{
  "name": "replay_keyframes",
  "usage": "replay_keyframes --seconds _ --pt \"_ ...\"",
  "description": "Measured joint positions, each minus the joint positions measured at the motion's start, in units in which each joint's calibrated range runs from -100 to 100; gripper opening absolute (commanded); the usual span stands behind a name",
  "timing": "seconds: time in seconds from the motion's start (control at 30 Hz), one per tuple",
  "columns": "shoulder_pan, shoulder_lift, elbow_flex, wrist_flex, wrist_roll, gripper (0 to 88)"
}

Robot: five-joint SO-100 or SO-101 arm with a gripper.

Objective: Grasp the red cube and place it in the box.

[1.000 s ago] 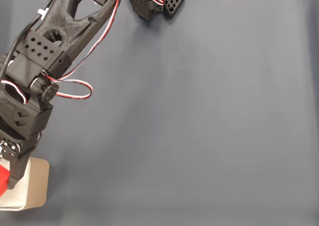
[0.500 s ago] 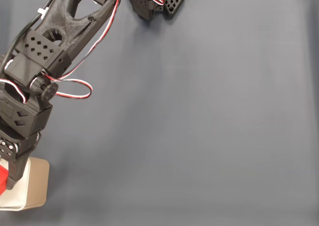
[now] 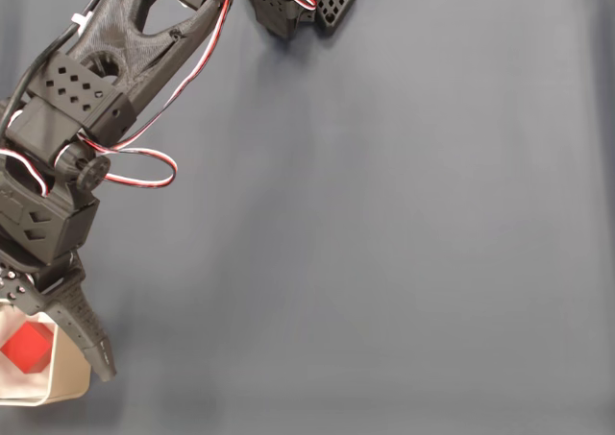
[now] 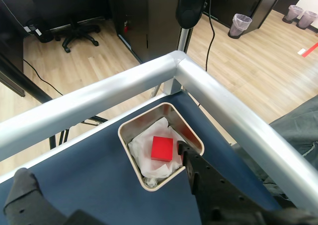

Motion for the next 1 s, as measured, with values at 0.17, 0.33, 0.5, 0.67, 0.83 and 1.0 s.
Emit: replay_keyframes --seconds 0.17,0.33,0.5,0.67,0.83,1.0 --pt "0.22 0.0 0.0 0.0 0.0 59.6" --pt "0.37 0.0 0.0 0.0 0.0 59.6" --pt "0.37 0.0 0.0 0.0 0.0 59.6" --pt "0.82 0.0 0.0 0.0 0.0 59.6" --pt "1.19 0.0 0.0 0.0 0.0 59.6" --pt "1.19 0.0 0.0 -1.19 -0.2 56.8"
